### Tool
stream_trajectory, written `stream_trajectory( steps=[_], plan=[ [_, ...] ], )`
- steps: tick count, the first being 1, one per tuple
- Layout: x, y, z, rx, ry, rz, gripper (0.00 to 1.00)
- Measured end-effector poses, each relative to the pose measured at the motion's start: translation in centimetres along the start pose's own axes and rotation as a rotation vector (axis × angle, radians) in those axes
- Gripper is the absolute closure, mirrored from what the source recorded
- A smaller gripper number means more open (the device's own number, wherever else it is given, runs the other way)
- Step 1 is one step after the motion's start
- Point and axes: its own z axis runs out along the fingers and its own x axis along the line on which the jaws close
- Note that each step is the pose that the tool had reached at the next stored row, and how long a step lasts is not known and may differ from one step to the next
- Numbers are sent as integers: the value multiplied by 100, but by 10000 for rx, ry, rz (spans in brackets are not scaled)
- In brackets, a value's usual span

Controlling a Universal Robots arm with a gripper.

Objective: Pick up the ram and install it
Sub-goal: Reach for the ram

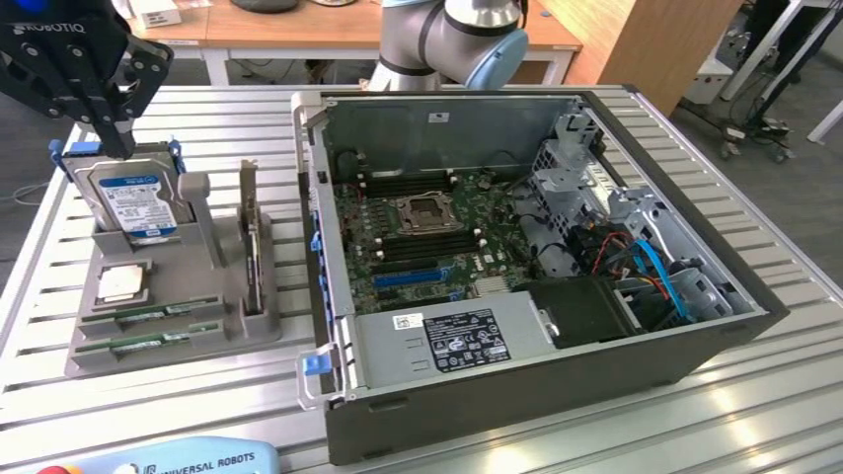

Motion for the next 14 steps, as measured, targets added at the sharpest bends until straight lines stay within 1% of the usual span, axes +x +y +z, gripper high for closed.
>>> stream_trajectory(
  steps=[6, 14],
  plan=[
    [0, 0, 0, -9, 15, -349, 90],
    [-2, -9, 1, -10, 16, -374, 90]
  ],
)
